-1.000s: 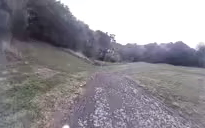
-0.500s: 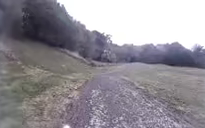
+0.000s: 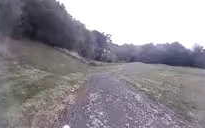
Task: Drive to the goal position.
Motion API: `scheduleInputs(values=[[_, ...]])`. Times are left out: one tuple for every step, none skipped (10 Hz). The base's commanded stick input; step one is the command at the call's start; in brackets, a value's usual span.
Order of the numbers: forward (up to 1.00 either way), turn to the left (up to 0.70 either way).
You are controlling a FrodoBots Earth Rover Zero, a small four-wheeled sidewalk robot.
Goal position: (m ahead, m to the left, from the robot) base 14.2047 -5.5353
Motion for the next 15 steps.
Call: scheduleInputs(values=[[0.45,-0.03],[0.45,0.0],[0.45,0.0],[0.45,0.0],[0.45,0.0],[0.45,0.0],[0.45,0.0],[0.45,0.0],[0.45,0.0],[0.45,0.0],[0.45,0.0],[0.45,0.0],[0.45,0.0],[0.45,0.0],[0.45,0.0]])
